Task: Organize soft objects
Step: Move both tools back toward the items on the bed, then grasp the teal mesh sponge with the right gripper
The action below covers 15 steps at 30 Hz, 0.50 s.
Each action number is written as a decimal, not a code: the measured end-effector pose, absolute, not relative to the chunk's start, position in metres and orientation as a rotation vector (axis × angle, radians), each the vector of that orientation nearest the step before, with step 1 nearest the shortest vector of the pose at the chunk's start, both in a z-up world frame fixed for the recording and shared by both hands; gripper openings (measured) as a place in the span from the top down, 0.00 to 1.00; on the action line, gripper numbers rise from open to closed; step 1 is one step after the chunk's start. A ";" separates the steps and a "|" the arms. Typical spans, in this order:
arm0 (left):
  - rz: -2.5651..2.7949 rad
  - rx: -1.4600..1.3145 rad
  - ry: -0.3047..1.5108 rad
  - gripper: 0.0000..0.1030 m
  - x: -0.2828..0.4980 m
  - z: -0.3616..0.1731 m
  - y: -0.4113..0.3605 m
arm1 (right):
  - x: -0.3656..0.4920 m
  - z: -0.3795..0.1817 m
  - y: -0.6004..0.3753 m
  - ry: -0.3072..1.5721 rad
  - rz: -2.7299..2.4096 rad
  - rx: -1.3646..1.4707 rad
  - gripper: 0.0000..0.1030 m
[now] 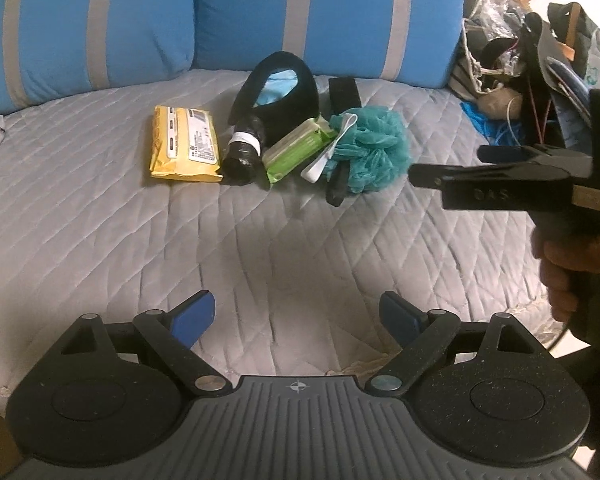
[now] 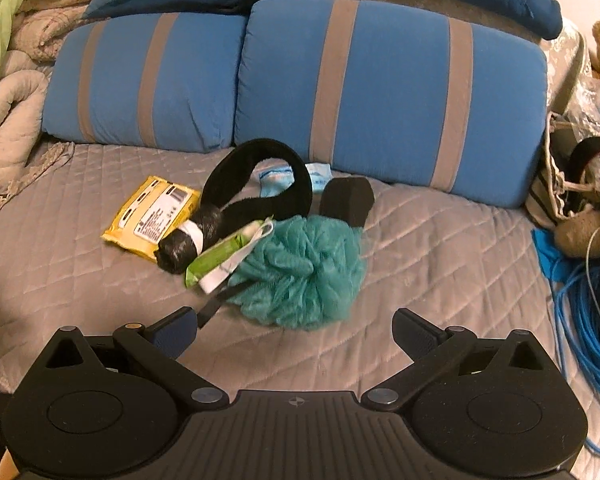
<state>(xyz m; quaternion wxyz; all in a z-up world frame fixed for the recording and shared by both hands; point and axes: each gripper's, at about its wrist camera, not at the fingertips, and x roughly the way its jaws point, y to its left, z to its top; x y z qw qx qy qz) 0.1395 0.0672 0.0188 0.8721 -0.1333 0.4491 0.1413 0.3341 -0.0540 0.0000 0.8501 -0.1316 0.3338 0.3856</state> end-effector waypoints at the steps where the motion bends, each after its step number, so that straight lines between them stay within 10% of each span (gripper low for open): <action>1: 0.294 -0.281 0.935 0.12 0.140 0.019 0.068 | 0.336 0.000 -0.053 0.698 0.811 -0.274 0.00; 15: 0.301 -0.299 0.955 0.12 0.142 0.018 0.067 | 0.363 -0.011 -0.036 0.666 0.811 -0.264 0.09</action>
